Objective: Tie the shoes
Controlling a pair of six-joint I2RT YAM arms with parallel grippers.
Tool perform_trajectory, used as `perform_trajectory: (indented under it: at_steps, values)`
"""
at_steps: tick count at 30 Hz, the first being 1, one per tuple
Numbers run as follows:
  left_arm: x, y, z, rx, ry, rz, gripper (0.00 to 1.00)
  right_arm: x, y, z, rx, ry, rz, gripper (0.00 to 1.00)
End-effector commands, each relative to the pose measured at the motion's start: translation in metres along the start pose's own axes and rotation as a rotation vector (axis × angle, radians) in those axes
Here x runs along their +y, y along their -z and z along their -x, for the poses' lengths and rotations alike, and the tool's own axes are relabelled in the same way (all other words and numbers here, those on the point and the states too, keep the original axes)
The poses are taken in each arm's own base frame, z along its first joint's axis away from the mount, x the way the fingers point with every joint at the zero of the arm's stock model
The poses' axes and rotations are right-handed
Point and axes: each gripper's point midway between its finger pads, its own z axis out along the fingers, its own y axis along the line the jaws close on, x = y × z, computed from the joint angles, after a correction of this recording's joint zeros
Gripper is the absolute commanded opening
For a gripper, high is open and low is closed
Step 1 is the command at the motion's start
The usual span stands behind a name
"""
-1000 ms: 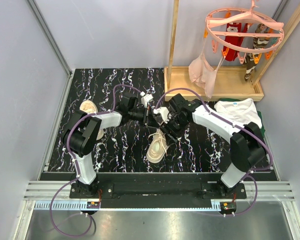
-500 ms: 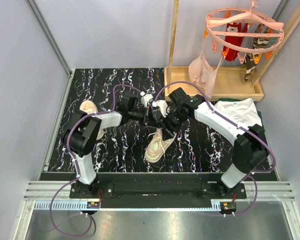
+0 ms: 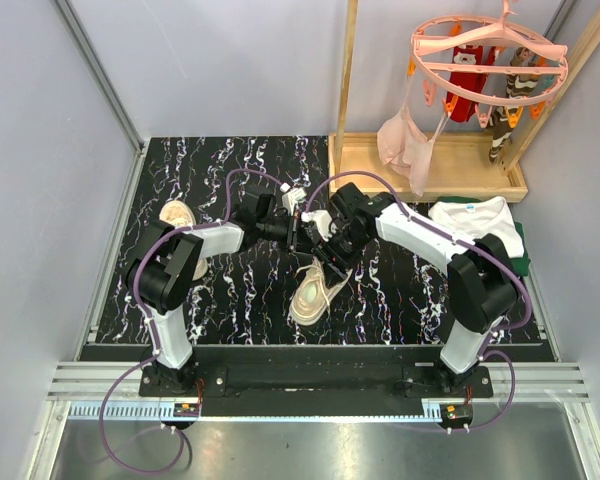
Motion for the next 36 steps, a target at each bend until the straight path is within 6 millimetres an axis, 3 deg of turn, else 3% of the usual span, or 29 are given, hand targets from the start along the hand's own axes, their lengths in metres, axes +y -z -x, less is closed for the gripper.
perform_trajectory:
  at_steps: [1, 3, 4, 6, 7, 9, 10, 20, 30, 36]
  values:
    - [-0.003, 0.001, 0.019, -0.055, -0.077, -0.01, 0.0, -0.001, -0.006, -0.006, 0.012, -0.014, 0.014, 0.59]
    - [-0.003, 0.002, 0.017, -0.052, -0.076, -0.009, 0.0, -0.001, -0.008, -0.013, 0.026, -0.006, 0.014, 0.56]
    - [-0.004, 0.002, 0.018, -0.052, -0.079, -0.01, 0.0, -0.001, -0.009, -0.015, 0.032, -0.006, 0.013, 0.47]
    - [-0.004, 0.002, 0.017, -0.051, -0.079, -0.009, 0.0, -0.003, -0.012, -0.022, 0.048, -0.005, 0.009, 0.39]
    - [-0.004, 0.003, 0.015, -0.047, -0.079, -0.012, 0.0, -0.003, -0.011, -0.022, 0.048, -0.004, 0.009, 0.23]
    - [-0.005, 0.004, 0.015, -0.043, -0.076, -0.012, 0.0, -0.003, -0.01, -0.027, 0.057, -0.002, 0.004, 0.03]
    - [-0.004, 0.005, 0.014, -0.043, -0.076, -0.009, 0.0, -0.003, -0.01, -0.028, 0.06, -0.001, 0.002, 0.0]
    - [0.017, 0.039, 0.023, -0.126, -0.09, 0.104, 0.0, -0.025, -0.004, -0.062, 0.128, 0.017, -0.129, 0.0]
    - [0.015, 0.043, 0.013, -0.126, -0.064, 0.101, 0.0, -0.068, 0.002, -0.05, 0.107, 0.016, -0.24, 0.0]
    - [0.021, 0.038, -0.006, -0.097, 0.007, 0.093, 0.0, -0.082, -0.011, -0.039, 0.114, 0.016, -0.239, 0.0]
